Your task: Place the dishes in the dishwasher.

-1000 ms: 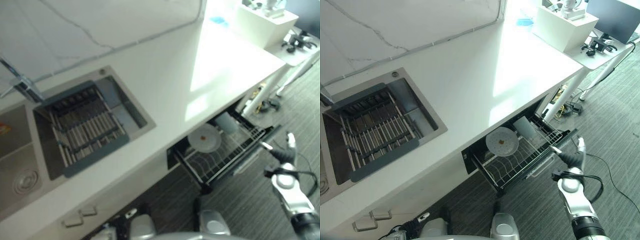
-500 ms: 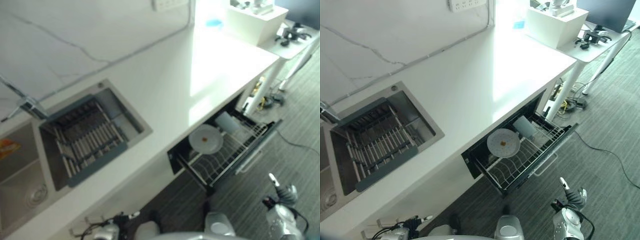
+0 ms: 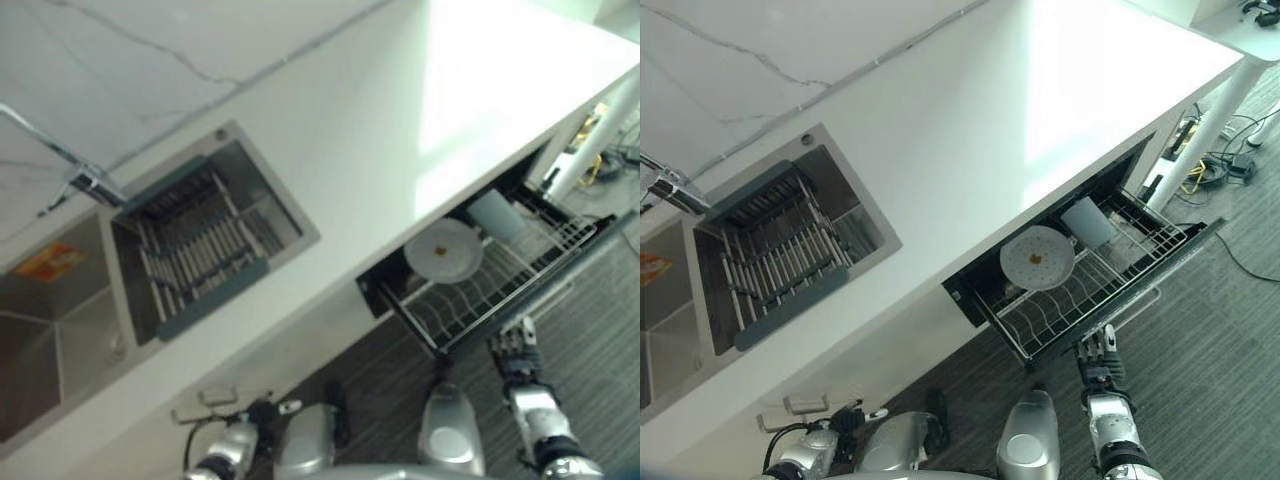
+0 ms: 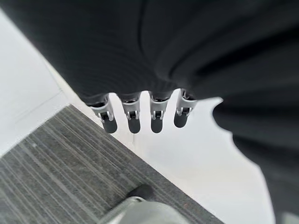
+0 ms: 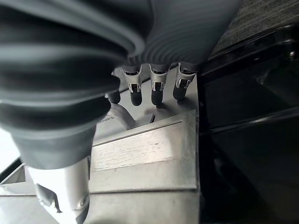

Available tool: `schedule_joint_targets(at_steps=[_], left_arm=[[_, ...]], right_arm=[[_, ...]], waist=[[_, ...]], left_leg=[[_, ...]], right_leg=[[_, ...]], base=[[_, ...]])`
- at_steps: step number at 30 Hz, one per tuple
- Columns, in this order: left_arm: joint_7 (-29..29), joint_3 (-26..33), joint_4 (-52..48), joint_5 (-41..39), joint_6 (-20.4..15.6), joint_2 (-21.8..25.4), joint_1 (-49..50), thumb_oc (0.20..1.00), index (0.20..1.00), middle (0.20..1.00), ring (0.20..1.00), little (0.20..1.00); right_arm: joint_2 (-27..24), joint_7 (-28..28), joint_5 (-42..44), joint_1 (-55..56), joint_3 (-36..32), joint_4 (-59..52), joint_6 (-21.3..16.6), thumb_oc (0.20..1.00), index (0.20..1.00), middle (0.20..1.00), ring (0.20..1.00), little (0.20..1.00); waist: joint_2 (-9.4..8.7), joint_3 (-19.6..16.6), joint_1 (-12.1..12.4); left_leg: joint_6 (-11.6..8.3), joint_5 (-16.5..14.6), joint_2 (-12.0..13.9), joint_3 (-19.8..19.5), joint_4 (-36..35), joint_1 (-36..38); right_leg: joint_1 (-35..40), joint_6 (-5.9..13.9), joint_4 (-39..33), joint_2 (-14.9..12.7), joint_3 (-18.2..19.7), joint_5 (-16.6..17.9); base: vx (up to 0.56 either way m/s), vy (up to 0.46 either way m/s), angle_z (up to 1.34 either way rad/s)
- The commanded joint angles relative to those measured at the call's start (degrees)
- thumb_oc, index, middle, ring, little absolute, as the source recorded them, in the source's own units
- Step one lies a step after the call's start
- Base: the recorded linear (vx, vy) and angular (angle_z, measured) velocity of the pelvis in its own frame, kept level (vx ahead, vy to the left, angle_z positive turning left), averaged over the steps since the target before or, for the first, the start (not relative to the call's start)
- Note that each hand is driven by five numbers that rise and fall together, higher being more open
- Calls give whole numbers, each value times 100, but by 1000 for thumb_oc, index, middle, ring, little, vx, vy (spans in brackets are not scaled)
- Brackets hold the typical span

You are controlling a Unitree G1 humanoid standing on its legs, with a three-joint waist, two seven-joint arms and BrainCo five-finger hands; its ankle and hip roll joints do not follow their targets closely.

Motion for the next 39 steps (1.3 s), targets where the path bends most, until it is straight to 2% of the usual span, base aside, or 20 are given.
schedule_joint_targets(at_steps=[1, 8, 15, 20, 21, 22, 24, 29, 30, 33, 34, 36, 39], left_arm=[[-105, -130, -67, 228, -220, 192, -21, 1000, 1000, 1000, 1000, 1000], [-302, -245, -197, 364, -420, 278, -35, 1000, 1000, 1000, 1000, 1000], [-384, -378, -332, 504, -421, 373, -90, 1000, 1000, 1000, 1000, 1000], [-451, -490, -520, 537, -354, 532, -132, 1000, 1000, 1000, 1000, 1000], [-469, -491, -524, 545, -385, 551, -142, 1000, 1000, 1000, 1000, 1000], [-517, -526, -587, 504, -467, 590, -161, 1000, 1000, 1000, 1000, 1000], [-640, -547, -753, 458, -634, 658, -183, 1000, 1000, 1000, 1000, 1000], [-607, -748, -1160, 317, -760, 881, -198, 1000, 1000, 1000, 1000, 1000], [-591, -767, -1198, 290, -774, 920, -228, 1000, 1000, 1000, 1000, 1000], [-686, -742, -1238, -2, -957, 965, -273, 1000, 1000, 1000, 1000, 1000], [-686, -706, -1335, -158, -1135, 1015, -327, 1000, 1000, 1000, 1000, 1000], [-1043, -631, -1542, -528, -1300, 1117, -351, 1000, 1000, 1000, 1000, 1000], [-1146, -649, -1741, -506, -1505, 1206, -338, 1000, 1000, 1000, 1000, 1000]], right_arm=[[91, 1040, -6, -687, 227, -399, 379, 1000, 1000, 1000, 1000, 1000], [-236, 1202, -335, -1394, 467, -467, 639, 1000, 1000, 1000, 1000, 1000], [-492, 1152, -862, -2182, 703, -468, 819, 1000, 1000, 1000, 1000, 1000], [-870, 1065, -1342, -3244, 968, -222, 945, 1000, 1000, 1000, 1000, 1000], [-914, 1042, -1335, -3394, 990, -151, 996, 1000, 1000, 1000, 1000, 1000], [-983, 907, -1060, -3715, 1058, -6, 1191, 1000, 1000, 1000, 1000, 1000], [-1087, 836, -1156, -4053, 1096, 149, 1260, 1000, 1000, 1000, 1000, 1000], [-1355, 803, -1234, -4922, 1342, 553, 1180, 1000, 1000, 1000, 1000, 1000], [-1371, 798, -1196, -5117, 1448, 614, 1061, 1000, 1000, 1000, 1000, 1000], [-1381, 817, -1053, -5407, 1531, 694, 923, 1000, 1000, 1000, 1000, 1000], [-1397, 746, -1077, -5529, 1604, 656, 898, 1000, 1000, 1000, 1000, 1000], [-1467, 736, -884, -5602, 1638, 636, 825, 1000, 1000, 1000, 1000, 1000], [-1559, 670, -717, -5637, 1580, 711, 800, 1000, 1000, 1000, 1000, 1000]], waist=[[-22, -50, 264], [50, 64, 431], [23, 184, 630], [3, 303, 878], [1, 322, 915], [-37, 355, 992], [-34, 420, 1092], [-50, 620, 1361], [-75, 656, 1427], [-113, 700, 1522], [-149, 705, 1609], [-208, 706, 1726], [-233, 707, 1798]], left_leg=[[236, -12, 5, -161, 98, -113], [224, 102, -57, -269, 4, -202], [226, 169, -52, -342, 10, -324], [233, 229, -76, -442, 35, -463], [236, 232, -83, -460, 41, -484], [209, 113, -134, -531, 85, -473], [225, 109, -153, -581, 107, -548], [258, 161, -186, -687, 114, -770], [262, 184, -180, -704, 107, -819], [257, 218, -166, -732, 78, -870], [281, 233, -173, -745, 83, -976], [309, 265, -152, -802, 75, -1108], [314, 290, -140, -854, 58, -1184]], right_leg=[[24, -410, 317, 130, -213, -235], [-109, -393, 357, 104, -233, -210], [-222, -383, 448, 73, -304, -187], [-326, -377, 527, 49, -376, -170], [-338, -378, 539, 48, -385, -170], [-325, -333, 625, 31, -339, -322], [-376, -332, 654, 31, -366, -322], [-524, -314, 705, 49, -470, -279], [-547, -312, 707, 54, -503, -265], [-557, -292, 704, 51, -571, -243], [-607, -265, 686, 45, -622, -210], [-663, -246, 675, 99, -710, -184], [-672, -224, 628, 136, -764, -144]], base=[[12, 45, 10], [-8, 28, 6], [-29, 0, 8], [-35, 13, 9], [42, 3, 12], [33, -4, 14], [-51, -4, 16], [-111, -12, 12], [-110, -18, 7], [-65, -12, 4], [-112, -107, 13], [-106, -139, 9], [-51, -87, 20]])
